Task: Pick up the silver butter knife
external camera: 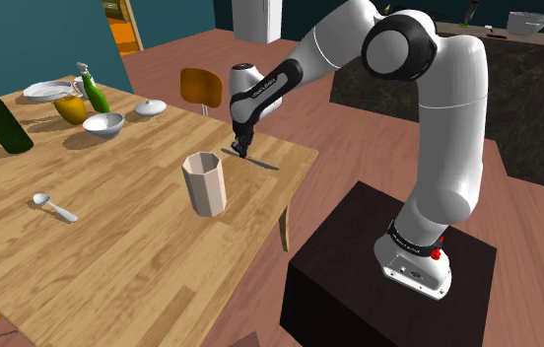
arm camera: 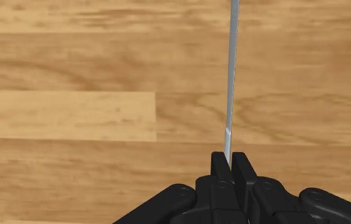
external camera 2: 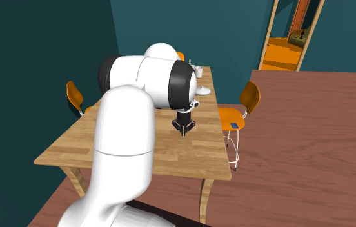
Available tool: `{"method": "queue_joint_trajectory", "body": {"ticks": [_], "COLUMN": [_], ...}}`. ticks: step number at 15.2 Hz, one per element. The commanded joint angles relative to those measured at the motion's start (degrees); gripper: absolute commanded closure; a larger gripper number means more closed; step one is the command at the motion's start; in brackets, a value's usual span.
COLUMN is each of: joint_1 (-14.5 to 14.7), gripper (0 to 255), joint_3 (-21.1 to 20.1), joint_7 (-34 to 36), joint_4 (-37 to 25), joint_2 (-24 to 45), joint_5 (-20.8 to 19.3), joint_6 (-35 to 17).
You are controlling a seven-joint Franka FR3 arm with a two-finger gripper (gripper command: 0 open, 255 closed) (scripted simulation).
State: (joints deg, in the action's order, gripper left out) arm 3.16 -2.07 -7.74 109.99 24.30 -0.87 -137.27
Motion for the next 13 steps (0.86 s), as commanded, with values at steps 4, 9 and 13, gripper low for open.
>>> {"method": "queue_joint_trajectory", "body": {"ticks": [4,9,13], "joint_1": [-0.04,-0.08,-0.1], "gripper": [255,255,255], "joint_3": [-0.07,-0.12,-0.14], "joint_7": [-0.05,-0.12,-0.14], "joint_4": [-0.64,-1.64,-2.17], "joint_2": [-2.41,-4.57,-5.43], "joint_5": [0.12,0.23,0.27], "joint_6": [3.06,6.22,7.61]}}
